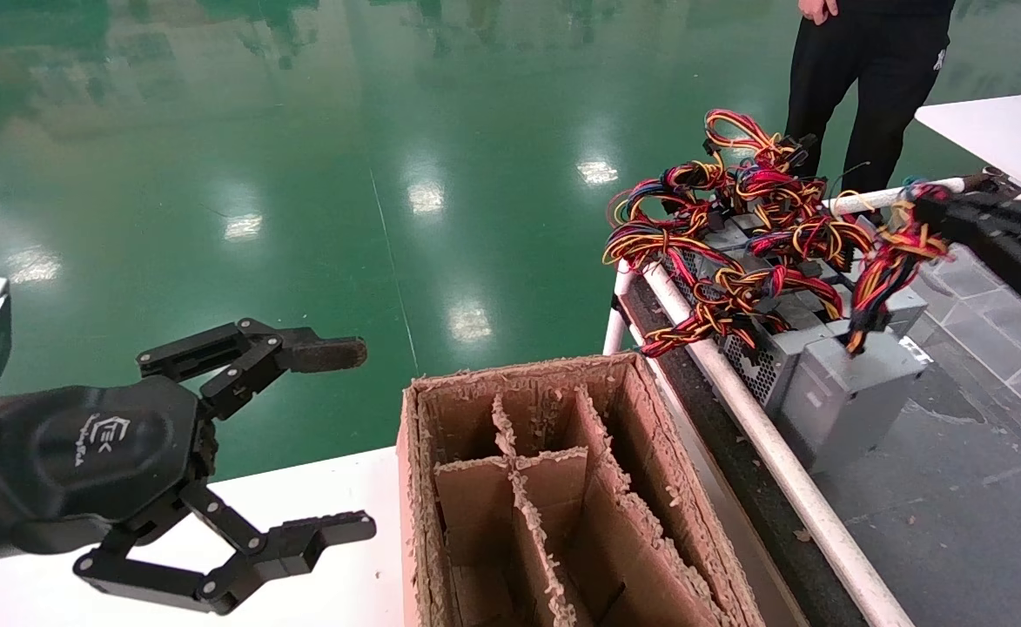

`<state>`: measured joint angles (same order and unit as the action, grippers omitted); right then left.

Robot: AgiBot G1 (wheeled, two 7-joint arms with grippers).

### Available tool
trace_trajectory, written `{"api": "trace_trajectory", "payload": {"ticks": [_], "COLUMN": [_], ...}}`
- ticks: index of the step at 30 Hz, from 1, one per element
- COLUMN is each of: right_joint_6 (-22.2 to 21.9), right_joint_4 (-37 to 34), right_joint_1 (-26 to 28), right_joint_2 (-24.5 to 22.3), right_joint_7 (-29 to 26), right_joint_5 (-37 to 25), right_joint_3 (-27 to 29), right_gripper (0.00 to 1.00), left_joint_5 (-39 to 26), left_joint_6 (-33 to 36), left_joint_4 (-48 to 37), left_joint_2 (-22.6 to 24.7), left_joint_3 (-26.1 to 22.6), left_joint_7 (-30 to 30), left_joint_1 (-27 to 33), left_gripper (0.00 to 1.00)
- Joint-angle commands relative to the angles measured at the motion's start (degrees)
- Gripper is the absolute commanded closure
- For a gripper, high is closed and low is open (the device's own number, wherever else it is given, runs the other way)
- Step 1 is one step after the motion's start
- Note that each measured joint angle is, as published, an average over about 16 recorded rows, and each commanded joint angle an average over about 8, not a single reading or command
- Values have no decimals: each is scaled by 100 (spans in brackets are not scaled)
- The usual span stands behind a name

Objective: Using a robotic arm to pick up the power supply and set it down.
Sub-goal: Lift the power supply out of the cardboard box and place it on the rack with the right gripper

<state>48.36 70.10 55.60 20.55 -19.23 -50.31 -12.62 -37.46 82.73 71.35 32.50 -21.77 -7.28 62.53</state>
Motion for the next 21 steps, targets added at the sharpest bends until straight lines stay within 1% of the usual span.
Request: {"api": "trace_trajectory", "payload": {"ticks": [1,4,5,12,13,21], "right_joint_6": [-83,-127,-135,-106,-95,33], "right_joint_4": [77,63,53,-57,-73,-191], "right_joint_1": [-27,-23,-21,-7,-3,63], "right_joint_2": [79,147,166,249,255,281], "right_joint_7": [-42,-72,-80,-145,-152,-186], "right_joint_5": [-26,-68,-79,-87,-83,-64], "right_joint_3": [-43,-92,-107,-172,-177,-210], "right_gripper": [100,100,95,8,0,0], "left_joint_5": [0,0,0,0,0,0], "left_joint_6": [0,0,0,0,0,0], "left_joint_4": [0,0,0,0,0,0], "left_joint_2": [0,0,0,0,0,0], "left_joint_3": [0,0,0,0,0,0], "left_joint_7": [0,0,0,0,0,0], "left_joint_1": [0,0,0,0,0,0], "left_gripper": [0,0,0,0,0,0]}}
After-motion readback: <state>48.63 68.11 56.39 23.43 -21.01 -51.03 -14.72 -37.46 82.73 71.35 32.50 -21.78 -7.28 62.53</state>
